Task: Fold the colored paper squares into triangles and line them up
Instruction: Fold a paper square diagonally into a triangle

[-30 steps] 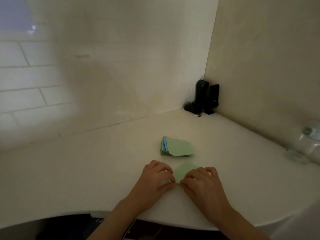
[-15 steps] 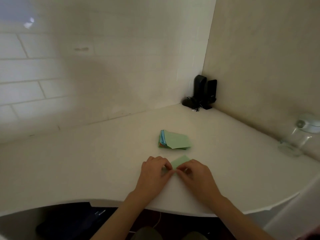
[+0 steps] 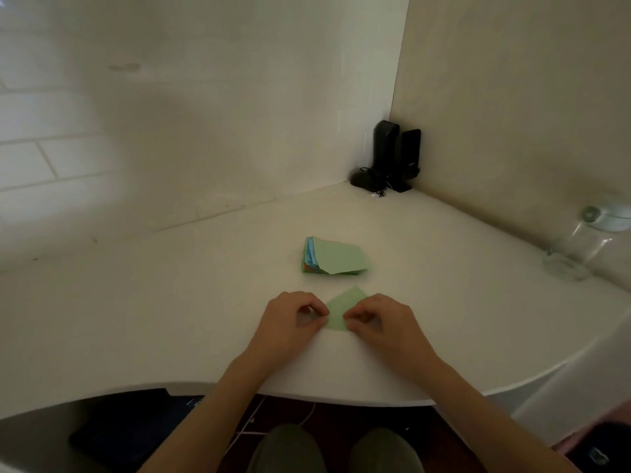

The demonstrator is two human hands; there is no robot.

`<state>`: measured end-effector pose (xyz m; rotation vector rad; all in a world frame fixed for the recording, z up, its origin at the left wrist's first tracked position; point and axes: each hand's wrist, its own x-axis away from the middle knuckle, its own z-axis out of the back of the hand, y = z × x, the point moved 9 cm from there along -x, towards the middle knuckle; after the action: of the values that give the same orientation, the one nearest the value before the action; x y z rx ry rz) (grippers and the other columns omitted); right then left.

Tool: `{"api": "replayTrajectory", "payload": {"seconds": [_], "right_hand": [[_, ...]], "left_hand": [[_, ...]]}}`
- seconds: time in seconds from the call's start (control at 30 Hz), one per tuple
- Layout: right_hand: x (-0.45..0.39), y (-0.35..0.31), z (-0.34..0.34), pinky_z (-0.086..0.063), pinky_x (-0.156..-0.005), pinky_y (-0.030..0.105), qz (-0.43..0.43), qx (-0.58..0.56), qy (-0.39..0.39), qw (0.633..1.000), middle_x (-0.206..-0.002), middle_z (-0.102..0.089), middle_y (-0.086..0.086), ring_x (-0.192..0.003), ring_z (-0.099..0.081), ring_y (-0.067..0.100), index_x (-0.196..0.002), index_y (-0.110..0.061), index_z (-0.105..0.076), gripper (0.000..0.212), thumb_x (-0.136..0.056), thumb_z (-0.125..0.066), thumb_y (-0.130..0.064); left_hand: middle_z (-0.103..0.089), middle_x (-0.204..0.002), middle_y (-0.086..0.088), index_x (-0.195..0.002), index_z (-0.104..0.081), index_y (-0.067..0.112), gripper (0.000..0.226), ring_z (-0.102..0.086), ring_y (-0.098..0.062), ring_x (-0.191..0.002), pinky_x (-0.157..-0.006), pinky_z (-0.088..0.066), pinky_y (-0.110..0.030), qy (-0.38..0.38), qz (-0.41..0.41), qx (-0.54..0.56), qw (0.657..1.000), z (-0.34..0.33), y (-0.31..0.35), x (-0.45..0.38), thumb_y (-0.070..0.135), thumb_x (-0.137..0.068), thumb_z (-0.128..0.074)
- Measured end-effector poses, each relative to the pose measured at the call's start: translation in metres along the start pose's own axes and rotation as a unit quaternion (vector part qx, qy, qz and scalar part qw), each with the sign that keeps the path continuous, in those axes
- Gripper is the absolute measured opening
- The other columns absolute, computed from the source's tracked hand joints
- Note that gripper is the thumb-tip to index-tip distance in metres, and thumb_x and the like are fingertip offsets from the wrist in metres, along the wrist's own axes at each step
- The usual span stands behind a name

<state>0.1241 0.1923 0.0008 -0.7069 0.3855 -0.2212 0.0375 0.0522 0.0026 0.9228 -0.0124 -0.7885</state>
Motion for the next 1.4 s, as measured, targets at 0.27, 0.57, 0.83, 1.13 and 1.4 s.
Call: {"api": "replayTrajectory", "payload": {"seconds": [0.27,0.57,0.83,1.13,1.4], "right_hand": [[-0.005,0.0,-0.012,-0.045,-0.084,0.036,-0.051,0.067,-0.014,0.996,-0.088,-0.053,-0.011,-0.081,-0.055,0.008,-0.082,-0.029,-0.064,0.014,-0.08,-0.067,-0.043],[-0.017,-0.004,-0.016,-0.041,-0.074,0.019,-0.036,0.066,-0.144,0.987,-0.085,-0.053,-0.011,-0.076,-0.05,0.008,-0.086,-0.026,-0.062,0.008,-0.089,-0.059,-0.033],[-0.013,-0.012,0.002,-0.04,-0.07,0.007,0.073,0.04,-0.054,0.995,-0.086,-0.065,-0.005,-0.073,-0.06,0.007,-0.086,-0.017,-0.068,0.01,-0.08,-0.073,-0.021],[0.007,-0.001,0.004,-0.038,-0.089,0.013,0.102,0.072,-0.038,0.991,-0.104,-0.058,-0.007,-0.096,-0.054,0.005,-0.089,-0.02,-0.073,0.017,-0.08,-0.071,-0.034],[-0.002,0.008,0.002,-0.044,-0.084,0.036,0.015,0.074,0.064,0.995,-0.099,-0.057,-0.004,-0.096,-0.051,0.015,-0.076,-0.018,-0.072,0.019,-0.08,-0.071,-0.036]], "left_hand": [[-0.061,-0.106,0.023,-0.104,-0.06,0.036,0.03,-0.051,0.004,-0.097,-0.081,-0.035,-0.005,-0.133,-0.049,-0.033,0.989,-0.002,0.002,0.004,0.021,-0.08,-0.071],[-0.064,-0.109,0.007,-0.111,-0.065,0.019,0.034,-0.049,-0.007,-0.098,-0.088,-0.035,-0.015,-0.084,-0.169,-0.102,0.977,-0.006,0.015,0.001,0.019,-0.078,-0.058],[-0.066,-0.093,0.008,-0.092,-0.069,0.019,0.024,-0.054,-0.013,-0.086,-0.074,-0.043,-0.033,-0.039,-0.235,-0.175,0.955,-0.011,0.027,0.003,0.032,-0.091,-0.049],[-0.061,-0.086,0.007,-0.095,-0.062,0.019,0.024,-0.05,-0.01,-0.081,-0.072,-0.043,-0.027,-0.024,-0.167,-0.113,0.979,-0.017,0.027,0.0,0.038,-0.09,-0.049],[-0.052,-0.073,0.017,-0.104,-0.056,0.025,0.029,-0.05,-0.009,-0.076,-0.073,-0.043,-0.03,0.046,-0.015,-0.054,0.997,-0.011,0.012,-0.01,0.033,-0.081,-0.071]]}}
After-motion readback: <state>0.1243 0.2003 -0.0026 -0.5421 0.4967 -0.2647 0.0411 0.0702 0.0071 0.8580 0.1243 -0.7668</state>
